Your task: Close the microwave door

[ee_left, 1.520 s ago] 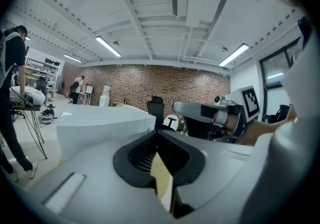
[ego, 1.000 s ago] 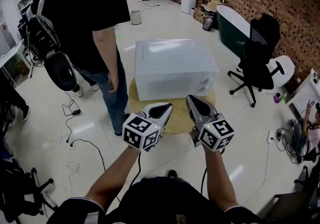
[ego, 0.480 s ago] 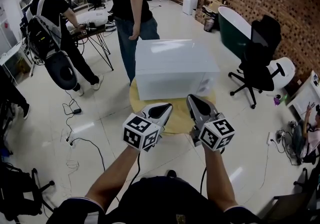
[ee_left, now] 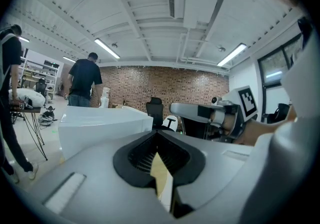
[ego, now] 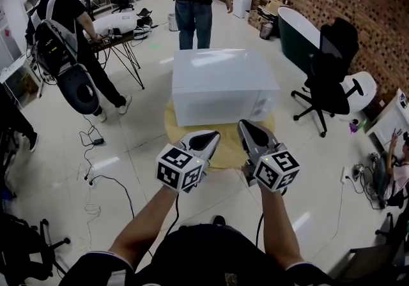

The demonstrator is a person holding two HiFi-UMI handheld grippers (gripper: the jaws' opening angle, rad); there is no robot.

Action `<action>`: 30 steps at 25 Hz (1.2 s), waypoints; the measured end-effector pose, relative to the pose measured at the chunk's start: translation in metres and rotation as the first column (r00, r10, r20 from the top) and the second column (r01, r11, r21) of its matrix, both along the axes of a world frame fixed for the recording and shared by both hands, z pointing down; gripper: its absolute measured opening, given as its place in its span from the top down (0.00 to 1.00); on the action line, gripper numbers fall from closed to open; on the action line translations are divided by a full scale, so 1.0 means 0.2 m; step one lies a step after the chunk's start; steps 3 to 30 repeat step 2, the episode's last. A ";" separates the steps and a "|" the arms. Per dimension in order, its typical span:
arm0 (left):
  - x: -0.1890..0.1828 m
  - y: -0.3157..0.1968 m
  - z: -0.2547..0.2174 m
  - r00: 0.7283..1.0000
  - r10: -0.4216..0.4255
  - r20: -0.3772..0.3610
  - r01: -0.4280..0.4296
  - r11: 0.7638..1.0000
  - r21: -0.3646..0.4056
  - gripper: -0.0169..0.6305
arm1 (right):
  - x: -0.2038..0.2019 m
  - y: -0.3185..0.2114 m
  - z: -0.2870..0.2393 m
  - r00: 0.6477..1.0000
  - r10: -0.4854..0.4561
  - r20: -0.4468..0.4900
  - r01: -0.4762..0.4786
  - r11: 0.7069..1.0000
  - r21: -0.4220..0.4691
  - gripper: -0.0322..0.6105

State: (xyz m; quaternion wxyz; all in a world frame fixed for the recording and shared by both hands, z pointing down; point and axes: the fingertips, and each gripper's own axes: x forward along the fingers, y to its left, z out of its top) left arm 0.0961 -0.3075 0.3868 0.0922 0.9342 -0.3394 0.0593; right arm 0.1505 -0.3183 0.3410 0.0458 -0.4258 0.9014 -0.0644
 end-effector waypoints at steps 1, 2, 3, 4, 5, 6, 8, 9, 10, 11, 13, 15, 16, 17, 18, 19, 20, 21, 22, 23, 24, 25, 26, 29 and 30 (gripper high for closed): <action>0.00 0.00 0.00 1.000 -0.001 0.000 0.001 1.000 0.000 0.95 | 0.00 0.00 0.00 1.000 -0.001 0.000 0.001 1.000 0.000 0.95; -0.01 0.00 0.00 1.000 -0.002 0.000 0.002 1.000 0.000 0.95 | -0.01 0.00 0.00 1.000 -0.003 0.000 0.003 1.000 0.000 0.95; -0.01 0.00 0.00 1.000 -0.002 0.000 0.002 1.000 0.000 0.95 | -0.01 0.00 0.00 1.000 -0.003 0.000 0.003 1.000 0.000 0.95; -0.01 0.00 0.00 1.000 -0.002 0.000 0.002 1.000 0.000 0.95 | -0.01 0.00 0.00 1.000 -0.003 0.000 0.003 1.000 0.000 0.95; -0.01 0.00 0.00 1.000 -0.002 0.000 0.002 1.000 0.000 0.95 | -0.01 0.00 0.00 1.000 -0.003 0.000 0.003 1.000 0.000 0.95; -0.01 0.00 0.00 1.000 -0.002 0.000 0.002 1.000 0.000 0.95 | -0.01 0.00 0.00 1.000 -0.003 0.000 0.003 1.000 0.000 0.95; -0.01 0.00 0.00 1.000 -0.002 0.000 0.002 1.000 0.000 0.95 | -0.01 0.00 0.00 1.000 -0.003 0.000 0.003 1.000 0.000 0.95; -0.01 0.00 0.00 1.000 -0.002 0.000 0.002 1.000 0.000 0.95 | -0.01 0.00 0.00 1.000 -0.003 0.000 0.003 1.000 0.000 0.95; -0.01 0.00 0.00 1.000 -0.002 0.000 0.002 1.000 0.000 0.95 | -0.01 0.00 0.00 1.000 -0.003 0.000 0.003 1.000 0.000 0.95; -0.01 0.00 0.00 1.000 -0.002 0.000 0.002 1.000 0.000 0.95 | -0.01 0.00 0.00 1.000 -0.003 0.000 0.003 1.000 0.000 0.95; -0.01 0.00 0.00 1.000 -0.002 0.000 0.002 1.000 0.000 0.95 | -0.01 0.00 0.00 1.000 -0.003 0.000 0.003 1.000 0.000 0.95; -0.01 0.00 0.00 1.000 -0.002 0.000 0.002 1.000 0.000 0.95 | -0.01 0.00 0.00 1.000 -0.003 0.000 0.003 1.000 0.000 0.95; -0.01 0.00 0.00 1.000 -0.002 0.000 0.002 1.000 0.000 0.95 | -0.01 0.00 0.00 1.000 -0.003 0.000 0.003 1.000 0.000 0.95; -0.01 0.00 0.00 1.000 -0.002 0.000 0.002 1.000 0.000 0.95 | -0.01 0.00 0.00 1.000 -0.003 0.000 0.003 1.000 0.000 0.95; -0.01 0.00 0.00 1.000 -0.002 0.000 0.002 1.000 0.000 0.95 | -0.01 0.00 0.00 1.000 -0.003 0.000 0.003 1.000 0.000 0.95; -0.01 0.00 0.00 1.000 -0.002 0.000 0.002 1.000 0.000 0.95 | -0.01 0.00 0.00 1.000 -0.003 0.000 0.003 1.000 0.000 0.95; -0.01 0.00 0.00 1.000 -0.002 0.000 0.002 1.000 0.000 0.95 | -0.01 0.00 0.00 1.000 -0.003 0.000 0.003 1.000 0.000 0.95; -0.01 0.00 0.00 1.000 -0.002 0.000 0.002 1.000 0.000 0.95 | -0.01 0.00 0.00 1.000 -0.003 0.000 0.003 1.000 0.000 0.95; -0.01 0.00 0.00 1.000 -0.002 0.000 0.002 1.000 0.000 0.95 | -0.01 0.00 0.00 1.000 -0.003 0.000 0.003 1.000 0.000 0.95; -0.01 0.00 0.00 1.000 -0.002 0.000 0.002 1.000 0.000 0.95 | -0.01 0.00 0.00 1.000 -0.003 0.000 0.003 1.000 0.000 0.95; -0.01 0.00 0.00 1.000 -0.002 0.000 0.002 1.000 0.000 0.95 | -0.01 0.00 0.00 1.000 -0.003 0.000 0.003 1.000 0.000 0.95; -0.01 0.00 0.00 1.000 -0.002 0.000 0.002 1.000 0.000 0.95 | -0.01 0.00 0.00 1.000 -0.003 0.000 0.003 1.000 0.000 0.95; -0.01 0.00 0.00 1.000 -0.002 0.000 0.002 1.000 0.000 0.95 | -0.01 0.00 0.00 1.000 -0.003 0.000 0.003 1.000 0.000 0.95; -0.01 0.00 0.00 1.000 -0.002 0.000 0.002 1.000 0.000 0.95 | -0.01 0.00 0.00 1.000 -0.003 0.000 0.003 1.000 0.000 0.95; -0.01 0.00 0.00 1.000 -0.002 0.000 0.002 1.000 0.000 0.95 | -0.01 0.00 0.00 1.000 -0.003 0.000 0.003 1.000 0.000 0.95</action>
